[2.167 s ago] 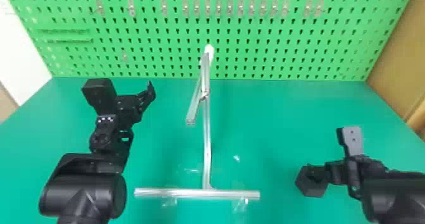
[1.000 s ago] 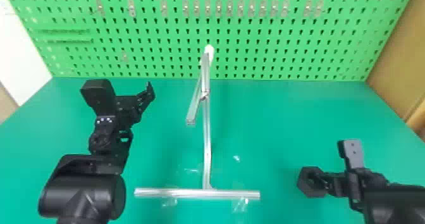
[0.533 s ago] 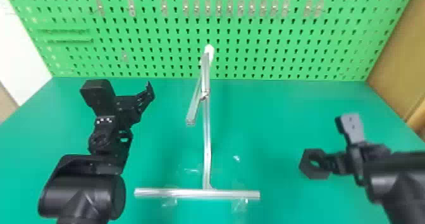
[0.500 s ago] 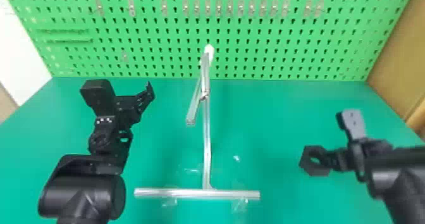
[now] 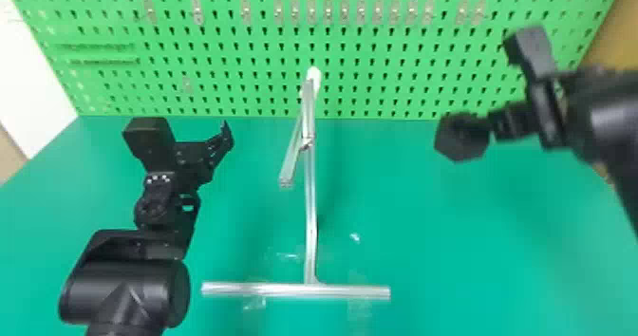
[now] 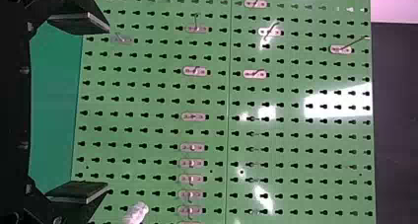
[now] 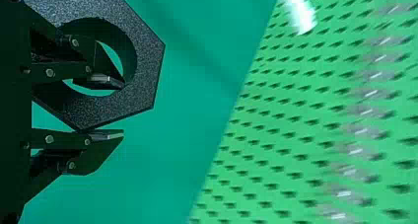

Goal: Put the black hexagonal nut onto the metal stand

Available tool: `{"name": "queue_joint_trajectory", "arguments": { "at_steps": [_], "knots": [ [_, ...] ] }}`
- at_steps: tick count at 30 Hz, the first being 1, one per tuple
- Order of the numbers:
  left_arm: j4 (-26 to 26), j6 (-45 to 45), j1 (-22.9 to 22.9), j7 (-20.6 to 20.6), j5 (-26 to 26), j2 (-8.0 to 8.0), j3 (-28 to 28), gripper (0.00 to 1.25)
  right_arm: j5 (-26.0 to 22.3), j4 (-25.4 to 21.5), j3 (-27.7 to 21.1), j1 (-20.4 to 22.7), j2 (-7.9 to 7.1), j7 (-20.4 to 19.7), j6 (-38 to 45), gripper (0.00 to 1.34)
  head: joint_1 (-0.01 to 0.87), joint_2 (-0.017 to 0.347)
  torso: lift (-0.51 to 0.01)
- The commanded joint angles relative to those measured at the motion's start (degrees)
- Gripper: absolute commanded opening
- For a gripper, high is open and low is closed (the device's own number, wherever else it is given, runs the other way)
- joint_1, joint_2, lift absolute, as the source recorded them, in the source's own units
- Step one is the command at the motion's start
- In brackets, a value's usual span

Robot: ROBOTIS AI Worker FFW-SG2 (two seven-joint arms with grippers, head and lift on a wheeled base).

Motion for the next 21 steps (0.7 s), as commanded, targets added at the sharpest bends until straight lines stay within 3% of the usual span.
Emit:
{"name": "queue_joint_trajectory", "arguments": {
  "at_steps": [1,6,11,16,21],
  "knots": [
    [0.02,0.50,-0.24,0.00,-0.09,0.15,-0.37,1.09,-4.52,1.30,5.42,-8.30,-1.99,0.20,0.82,0.19,0.693,0.081,-0.001],
    [0.02,0.85,-0.42,0.00,0.00,0.68,-0.81,1.09,-9.71,5.52,9.64,-15.07,-2.43,0.90,-0.06,0.19,0.693,0.081,-0.001],
    [0.02,1.21,-0.59,0.00,0.00,1.03,-1.07,1.09,-13.05,10.44,13.68,-21.58,-1.72,2.13,-2.26,0.19,0.693,0.081,-0.001],
    [0.02,1.47,-0.77,0.00,0.17,1.47,-1.51,1.09,-15.69,14.92,17.37,-27.03,-0.05,3.27,-4.90,0.19,0.693,0.081,-0.001],
    [0.02,1.82,-0.94,0.00,0.26,1.74,-1.95,1.09,-16.30,17.21,18.60,-29.14,2.23,4.07,-6.57,0.19,0.693,0.081,-0.001]
  ]
}}
